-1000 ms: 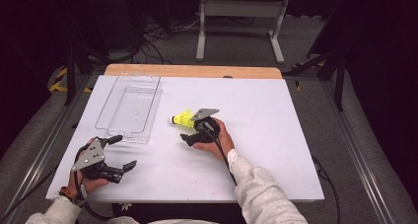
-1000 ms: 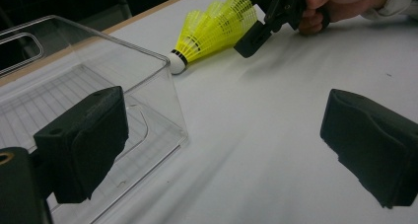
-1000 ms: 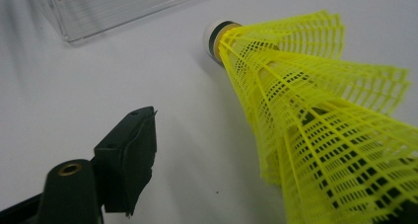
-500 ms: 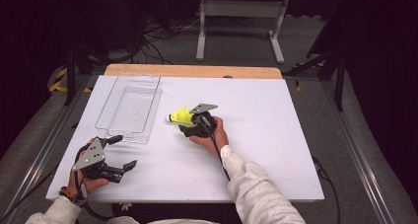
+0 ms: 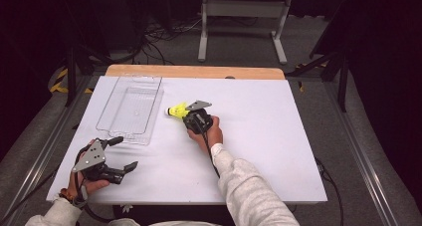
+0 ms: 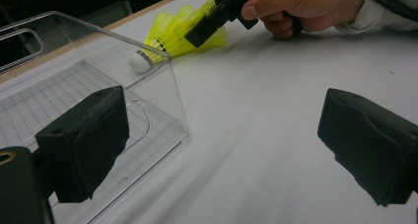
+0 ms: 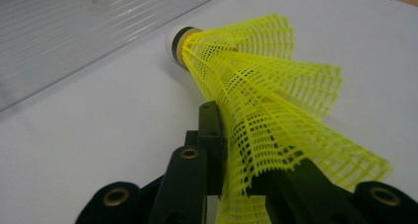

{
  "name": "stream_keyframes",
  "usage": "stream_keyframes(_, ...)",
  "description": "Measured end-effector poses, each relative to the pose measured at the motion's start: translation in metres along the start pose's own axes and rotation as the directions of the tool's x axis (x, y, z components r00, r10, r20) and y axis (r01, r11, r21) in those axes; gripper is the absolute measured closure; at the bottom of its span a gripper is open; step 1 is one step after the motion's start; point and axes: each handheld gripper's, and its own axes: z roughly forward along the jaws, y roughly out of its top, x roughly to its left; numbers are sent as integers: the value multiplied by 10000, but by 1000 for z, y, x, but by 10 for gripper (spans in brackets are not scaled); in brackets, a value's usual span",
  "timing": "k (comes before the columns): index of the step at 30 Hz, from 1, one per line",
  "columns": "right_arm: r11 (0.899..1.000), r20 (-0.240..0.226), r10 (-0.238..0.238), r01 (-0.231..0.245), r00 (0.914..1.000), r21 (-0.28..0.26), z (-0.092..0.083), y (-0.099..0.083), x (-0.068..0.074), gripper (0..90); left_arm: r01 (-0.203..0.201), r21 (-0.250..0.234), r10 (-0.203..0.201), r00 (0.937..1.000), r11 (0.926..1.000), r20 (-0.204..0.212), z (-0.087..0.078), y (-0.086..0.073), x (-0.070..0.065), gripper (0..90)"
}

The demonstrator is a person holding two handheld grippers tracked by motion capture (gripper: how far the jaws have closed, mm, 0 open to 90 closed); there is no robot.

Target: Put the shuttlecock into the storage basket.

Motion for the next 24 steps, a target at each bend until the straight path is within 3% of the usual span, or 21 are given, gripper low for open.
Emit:
stream_keyframes(4,9997,33,-95,96,9999,-231,-2,2,0,858,-12,34,12,10000,10000,-7,0,0,1,64)
stream_keyframes(10,9985,-262,200,-214,9995,-512,-7,3,-4,860,-16,31,16,10000,10000,-30,0,0,1,64)
stream_keyframes(24,9866,-845,302,-432,9960,-1570,-33,13,-9,862,-19,13,19,10000,10000,-67,0,0,0,62)
